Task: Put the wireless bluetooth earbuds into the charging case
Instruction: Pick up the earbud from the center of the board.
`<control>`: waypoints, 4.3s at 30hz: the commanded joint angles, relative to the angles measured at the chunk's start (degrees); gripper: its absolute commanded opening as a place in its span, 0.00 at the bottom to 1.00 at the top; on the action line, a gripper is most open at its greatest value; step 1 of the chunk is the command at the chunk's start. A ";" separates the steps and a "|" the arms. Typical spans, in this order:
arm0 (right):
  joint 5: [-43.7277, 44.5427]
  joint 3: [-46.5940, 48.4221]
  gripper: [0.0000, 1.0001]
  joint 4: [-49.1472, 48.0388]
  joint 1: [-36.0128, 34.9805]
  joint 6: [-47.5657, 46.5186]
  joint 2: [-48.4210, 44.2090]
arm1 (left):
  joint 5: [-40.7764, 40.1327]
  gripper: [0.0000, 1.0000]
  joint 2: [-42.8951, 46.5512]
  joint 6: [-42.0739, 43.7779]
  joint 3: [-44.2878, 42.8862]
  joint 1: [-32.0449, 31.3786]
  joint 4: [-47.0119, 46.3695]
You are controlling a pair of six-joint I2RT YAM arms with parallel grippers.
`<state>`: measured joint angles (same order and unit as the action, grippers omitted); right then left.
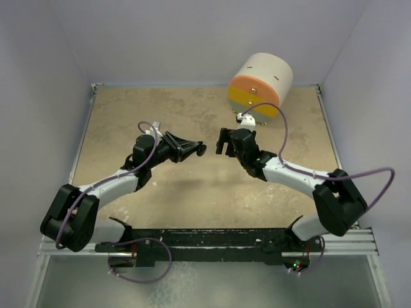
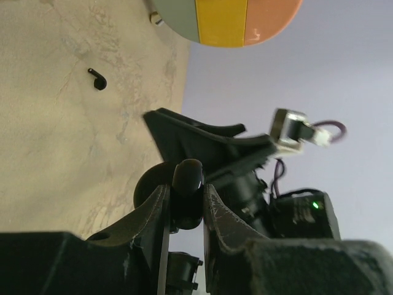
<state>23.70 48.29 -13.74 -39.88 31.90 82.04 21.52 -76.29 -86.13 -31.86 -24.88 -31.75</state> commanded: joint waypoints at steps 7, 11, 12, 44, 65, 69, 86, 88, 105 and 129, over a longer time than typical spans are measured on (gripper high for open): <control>-2.30 2.67 0.88 8.10 4.02 7.43 9.38 | 1.29 0.00 5.79 3.41 2.54 0.26 -1.05; -2.56 3.12 0.88 7.68 5.01 6.88 11.89 | 1.25 0.00 5.71 3.24 3.37 0.39 -1.72; -2.54 3.19 0.88 7.65 5.25 6.80 12.42 | 1.44 0.00 5.55 3.14 3.52 0.44 -2.19; -8.00 4.72 0.68 5.03 7.89 4.80 15.58 | 2.01 0.00 4.94 2.41 5.39 1.52 -4.02; -13.04 5.01 0.68 2.67 5.71 2.31 16.88 | 2.14 0.00 4.62 2.22 5.41 1.81 -4.29; -13.34 5.37 0.69 3.35 5.77 3.32 18.47 | 2.30 0.00 4.74 2.27 5.08 1.92 -4.05; -8.39 7.02 0.75 5.28 6.71 5.45 21.17 | 2.47 0.00 5.21 2.89 4.43 2.39 -2.44; -7.65 6.95 0.76 5.61 7.18 5.77 21.22 | 2.43 0.00 5.26 2.84 4.43 2.40 -2.45; -5.03 7.96 0.76 7.07 9.29 4.16 19.17 | 2.12 0.00 6.03 3.07 4.78 2.43 -1.74; 1.75 17.20 0.54 20.01 9.29 -5.68 27.91 | 2.20 0.00 6.86 2.58 5.75 2.76 -2.28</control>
<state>23.11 64.77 1.06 -30.74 28.18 108.77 23.22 -70.89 -84.40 -26.35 -22.59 -31.64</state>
